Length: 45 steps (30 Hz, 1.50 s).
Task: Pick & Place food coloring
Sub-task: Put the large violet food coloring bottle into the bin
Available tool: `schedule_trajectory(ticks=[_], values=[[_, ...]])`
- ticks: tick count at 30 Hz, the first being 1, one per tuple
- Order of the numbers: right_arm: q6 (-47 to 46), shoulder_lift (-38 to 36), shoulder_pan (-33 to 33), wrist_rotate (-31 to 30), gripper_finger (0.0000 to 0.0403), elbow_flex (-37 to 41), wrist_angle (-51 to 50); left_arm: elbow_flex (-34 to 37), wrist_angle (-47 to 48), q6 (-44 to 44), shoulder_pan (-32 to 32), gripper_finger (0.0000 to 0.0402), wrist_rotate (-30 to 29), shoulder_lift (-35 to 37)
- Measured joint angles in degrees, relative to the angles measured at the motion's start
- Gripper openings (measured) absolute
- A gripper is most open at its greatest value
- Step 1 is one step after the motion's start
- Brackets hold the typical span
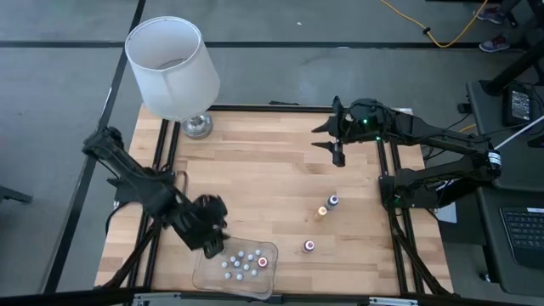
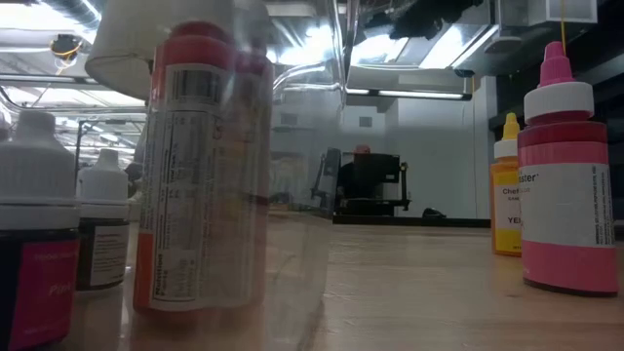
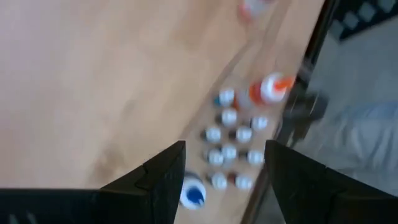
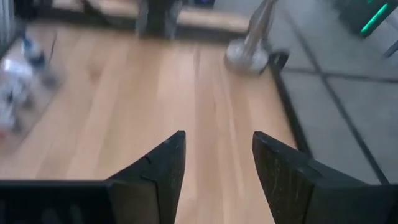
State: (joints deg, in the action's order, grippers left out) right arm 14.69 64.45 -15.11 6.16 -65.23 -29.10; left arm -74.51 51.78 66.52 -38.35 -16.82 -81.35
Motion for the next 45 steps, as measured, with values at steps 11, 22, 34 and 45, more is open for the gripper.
schedule_trajectory(ticks=[11,22,34,45], values=[[-16.5,-3.4,10.6,-4.1,0.0140,5.7,-23.3,-1.4,4.3,-6.1,3.1,0.0208,-16.4,5.7],[-53.3,-20.4,20.2,-9.5,0.0131,32.7,-13.0,-1.4,6.6,-13.9,7.1,0.0207,-17.0,5.3],[-67.4,-22.1,28.8,-3.8,0.0260,54.6,19.9,-1.4,6.5,-18.3,9.9,0.0207,-16.9,5.3],[-63.2,-13.6,28.9,-12.4,0.0289,57.6,26.5,-1.4,6.3,-19.3,12.5,0.0207,-14.8,5.3]])
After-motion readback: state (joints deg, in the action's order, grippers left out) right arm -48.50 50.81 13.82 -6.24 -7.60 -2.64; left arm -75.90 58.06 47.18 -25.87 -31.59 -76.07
